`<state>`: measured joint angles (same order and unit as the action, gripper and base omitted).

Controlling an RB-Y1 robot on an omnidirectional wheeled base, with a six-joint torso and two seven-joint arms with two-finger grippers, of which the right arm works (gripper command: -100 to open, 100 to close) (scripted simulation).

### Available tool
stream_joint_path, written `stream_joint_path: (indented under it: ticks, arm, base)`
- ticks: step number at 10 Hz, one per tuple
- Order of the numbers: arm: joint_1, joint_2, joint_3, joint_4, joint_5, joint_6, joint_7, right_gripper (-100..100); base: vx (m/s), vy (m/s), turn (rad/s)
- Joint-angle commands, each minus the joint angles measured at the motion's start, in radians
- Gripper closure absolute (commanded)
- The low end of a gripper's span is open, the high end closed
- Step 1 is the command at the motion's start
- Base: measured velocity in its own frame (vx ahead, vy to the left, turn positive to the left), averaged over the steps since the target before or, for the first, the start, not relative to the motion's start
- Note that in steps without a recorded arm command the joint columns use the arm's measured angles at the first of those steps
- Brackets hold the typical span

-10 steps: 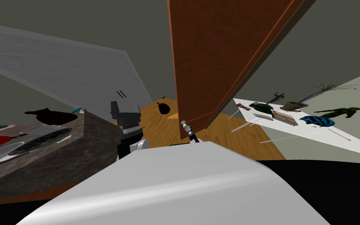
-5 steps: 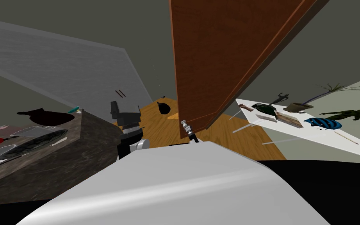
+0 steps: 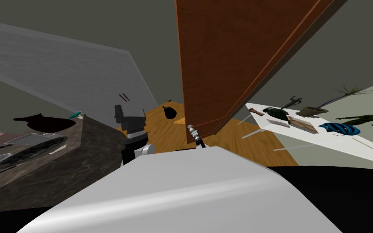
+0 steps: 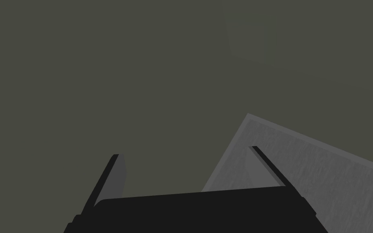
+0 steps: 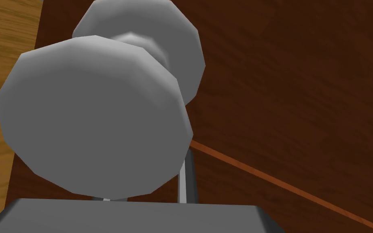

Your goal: Push the door open

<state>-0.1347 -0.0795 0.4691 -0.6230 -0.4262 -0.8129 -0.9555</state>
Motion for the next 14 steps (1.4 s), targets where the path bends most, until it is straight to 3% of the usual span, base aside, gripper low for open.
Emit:
stream_joint_path:
  ticks: [1,7,8,11,12,14]
  arm:
    - [-0.024,0.011,-0.007,0.006,-0.002,-0.03,-0.001,100]
    - [-0.024,0.011,-0.007,0.006,-0.002,-0.03,-0.001,100]
    - [-0.015,0.014,-0.007,0.015,-0.034,-0.017,-0.033,100]
    - [-0.012,0.018,-0.011,0.006,-0.062,-0.023,-0.063,100]
    - [-0.009,0.028,-0.015,-0.005,-0.094,-0.031,-0.097,100]
    - [-0.009,0.028,-0.015,-0.005,-0.094,-0.03,-0.097,100]
  base:
    - [0.011,0.002,0.017]
    - [-0.002,-0.001,-0.001]
    - [0.081,0.023,-0.015]
    - [0.139,0.072,-0.027]
    - [0.146,0.075,-0.027]
    - [0.103,0.048,0.001]
